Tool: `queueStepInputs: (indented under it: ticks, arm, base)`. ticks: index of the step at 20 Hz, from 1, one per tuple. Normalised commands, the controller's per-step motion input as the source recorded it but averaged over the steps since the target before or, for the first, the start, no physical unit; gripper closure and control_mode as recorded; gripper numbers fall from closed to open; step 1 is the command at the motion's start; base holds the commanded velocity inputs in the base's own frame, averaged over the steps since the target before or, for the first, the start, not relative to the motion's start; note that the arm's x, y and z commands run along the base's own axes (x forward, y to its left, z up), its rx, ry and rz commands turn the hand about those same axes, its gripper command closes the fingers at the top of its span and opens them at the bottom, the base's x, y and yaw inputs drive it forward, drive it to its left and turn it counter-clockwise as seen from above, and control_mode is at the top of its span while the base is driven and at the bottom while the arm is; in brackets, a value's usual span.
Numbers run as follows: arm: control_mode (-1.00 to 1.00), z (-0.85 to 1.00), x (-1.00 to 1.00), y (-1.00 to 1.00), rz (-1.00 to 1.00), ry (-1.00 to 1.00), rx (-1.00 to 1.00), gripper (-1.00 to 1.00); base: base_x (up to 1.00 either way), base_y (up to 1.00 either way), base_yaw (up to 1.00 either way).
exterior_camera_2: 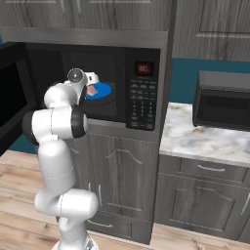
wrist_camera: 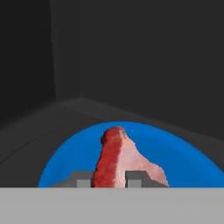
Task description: Transport the steak from the fridge to the microwave and turn on the microwave.
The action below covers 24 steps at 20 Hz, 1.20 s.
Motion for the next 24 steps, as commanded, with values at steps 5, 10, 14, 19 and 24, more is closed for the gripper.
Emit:
queueStepInputs:
  ticks: [5, 10, 14, 19, 24]
  arm:
    - [-1.00, -0.09, 0.22, 0.02, 0.01, 0.00, 0.00, 1.00]
    - [-1.00, -0.11, 0.18, 0.02, 0.01, 0.00, 0.00, 1.00]
    - [-1.00, -0.10, 0.12, 0.06, 0.01, 0.00, 0.00, -1.00]
    - [-1.00, -0.01, -0.02, 0.04, 0.00, -0.01, 0.00, -1.00]
    - [-1.00, 0.00, -0.20, 0.00, 0.01, -0.03, 0.00, -1.00]
  base:
    - [0.00, 0.00, 0.00]
    - [0.00, 0.00, 0.00]
    - [0.00, 0.00, 0.00]
    - [0.00, 0.00, 0.00]
    - [0.00, 0.00, 0.00]
